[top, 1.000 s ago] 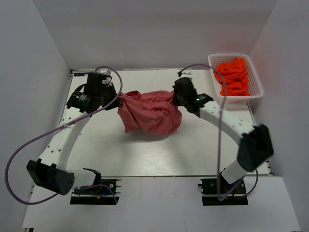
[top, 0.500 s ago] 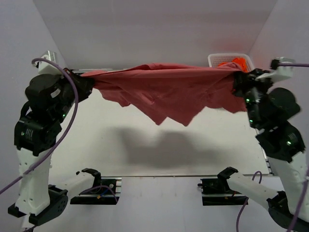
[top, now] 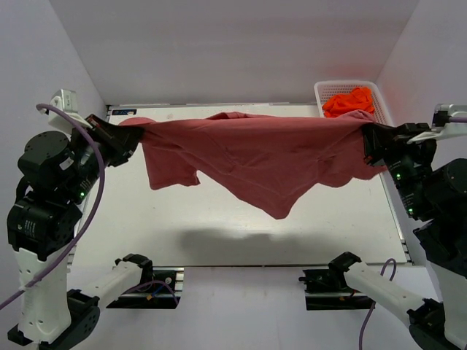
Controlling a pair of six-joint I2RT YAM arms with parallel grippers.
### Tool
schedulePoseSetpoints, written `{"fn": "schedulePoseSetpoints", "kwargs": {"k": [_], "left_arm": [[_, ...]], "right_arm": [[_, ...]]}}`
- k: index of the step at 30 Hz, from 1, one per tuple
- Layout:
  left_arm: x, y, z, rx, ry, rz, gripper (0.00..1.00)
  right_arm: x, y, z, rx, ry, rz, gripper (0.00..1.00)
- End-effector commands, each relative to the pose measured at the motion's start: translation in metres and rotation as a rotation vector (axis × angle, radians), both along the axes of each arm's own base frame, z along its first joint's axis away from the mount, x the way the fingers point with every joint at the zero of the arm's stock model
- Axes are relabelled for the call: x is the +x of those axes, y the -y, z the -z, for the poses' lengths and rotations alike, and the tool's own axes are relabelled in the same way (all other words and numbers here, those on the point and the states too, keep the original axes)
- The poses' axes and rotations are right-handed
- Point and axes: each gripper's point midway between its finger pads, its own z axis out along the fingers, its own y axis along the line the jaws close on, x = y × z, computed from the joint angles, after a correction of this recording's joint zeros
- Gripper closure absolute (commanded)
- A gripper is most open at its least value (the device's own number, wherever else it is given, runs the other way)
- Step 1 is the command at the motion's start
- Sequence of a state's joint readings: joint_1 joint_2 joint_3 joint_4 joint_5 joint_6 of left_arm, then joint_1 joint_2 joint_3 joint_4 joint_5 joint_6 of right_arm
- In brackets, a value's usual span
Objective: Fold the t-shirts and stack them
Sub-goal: Flatten out the tshirt
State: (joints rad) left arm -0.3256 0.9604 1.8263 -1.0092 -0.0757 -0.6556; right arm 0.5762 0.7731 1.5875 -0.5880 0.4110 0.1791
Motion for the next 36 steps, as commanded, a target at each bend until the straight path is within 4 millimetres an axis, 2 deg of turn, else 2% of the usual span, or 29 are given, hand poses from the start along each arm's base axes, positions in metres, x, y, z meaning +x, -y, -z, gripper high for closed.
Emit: {"fn": "schedulePoseSetpoints", "kwargs": {"k": [1,4,9,10,12,14,15,16,18,19,20,21,22,23,24,25,26,27,28,29,30,31,32,33,34,35,36], "left_arm": [[0.012,0.005,0.016,-0.028,-0.051,-0.004,1.0],[0.029,0.014,0.058,-0.016,-0.163,0.004,1.0],[0.036,0.017,0.094,-0.01,-0.251,-0.002,1.0],[0.04,0.019,0.109,0.0,-0.282,-0.003,1.0],[0.045,0.019,0.123,0.015,-0.319,-0.014,1.0],[0.056,0.023,0.148,0.031,-0.394,-0.02,1.0],[0.063,0.025,0.154,0.035,-0.406,-0.021,1.0],[0.073,0.028,0.173,0.052,-0.458,-0.023,1.0],[0.087,0.033,0.188,0.065,-0.494,-0.025,1.0],[0.098,0.034,0.193,0.071,-0.498,-0.038,1.0],[0.107,0.034,0.202,0.076,-0.52,-0.048,1.0],[0.127,0.035,0.216,0.109,-0.554,-0.067,1.0],[0.139,0.037,0.221,0.116,-0.562,-0.078,1.0],[0.15,0.04,0.229,0.123,-0.58,-0.078,1.0],[0.164,0.043,0.228,0.134,-0.574,-0.085,1.0],[0.186,0.042,0.259,0.162,-0.644,-0.11,1.0],[0.198,0.046,0.271,0.172,-0.672,-0.111,1.0],[0.218,0.049,0.263,0.166,-0.649,-0.102,1.0],[0.235,0.049,0.304,0.197,-0.752,-0.114,1.0],[0.246,0.052,0.317,0.207,-0.779,-0.114,1.0],[0.271,0.056,0.303,0.185,-0.733,-0.099,0.91],[0.284,0.055,0.31,0.188,-0.745,-0.098,0.77],[0.293,0.063,0.315,0.19,-0.751,-0.056,0.4],[0.315,0.065,0.323,0.193,-0.744,-0.045,0.26],[0.322,0.067,0.323,0.197,-0.744,-0.032,0.14],[0.323,0.065,0.323,0.199,-0.756,-0.019,0.07],[0.328,0.066,0.318,0.208,-0.736,-0.011,0.0]], "right_arm": [[0.011,0.006,0.002,0.001,0.01,0.062,1.0],[0.024,0.002,0.022,-0.025,-0.041,0.086,1.0],[0.043,0.002,0.054,-0.048,-0.108,0.149,1.0],[0.045,0.002,0.057,-0.054,-0.113,0.157,1.0],[0.057,-0.003,0.068,-0.077,-0.132,0.167,1.0],[0.073,-0.008,0.078,-0.108,-0.153,0.192,1.0],[0.083,-0.013,0.092,-0.139,-0.184,0.202,1.0],[0.09,-0.012,0.093,-0.145,-0.182,0.227,1.0],[0.11,-0.015,0.104,-0.166,-0.202,0.278,1.0],[0.13,-0.022,0.125,-0.216,-0.254,0.294,1.0],[0.138,-0.019,0.127,-0.23,-0.262,0.323,1.0],[0.147,-0.023,0.126,-0.229,-0.253,0.323,1.0],[0.17,-0.033,0.148,-0.275,-0.304,0.318,1.0],[0.18,-0.035,0.146,-0.277,-0.304,0.308,1.0],[0.191,-0.031,0.145,-0.267,-0.298,0.32,1.0],[0.214,-0.041,0.174,-0.311,-0.357,0.306,1.0],[0.226,-0.047,0.162,-0.288,-0.33,0.285,1.0],[0.246,-0.038,0.181,-0.296,-0.373,0.306,1.0],[0.258,-0.042,0.188,-0.296,-0.388,0.281,1.0],[0.287,-0.053,0.201,-0.302,-0.417,0.249,1.0],[0.301,-0.041,0.207,-0.289,-0.433,0.268,1.0],[0.311,-0.044,0.214,-0.286,-0.453,0.239,1.0],[0.342,-0.049,0.223,-0.279,-0.466,0.221,1.0],[0.353,-0.048,0.228,-0.287,-0.475,0.212,0.97],[0.355,-0.05,0.24,-0.3,-0.526,0.179,0.88],[0.374,-0.061,0.22,-0.277,-0.484,0.134,0.77],[0.381,-0.074,0.243,-0.289,-0.522,0.065,0.45]]}}
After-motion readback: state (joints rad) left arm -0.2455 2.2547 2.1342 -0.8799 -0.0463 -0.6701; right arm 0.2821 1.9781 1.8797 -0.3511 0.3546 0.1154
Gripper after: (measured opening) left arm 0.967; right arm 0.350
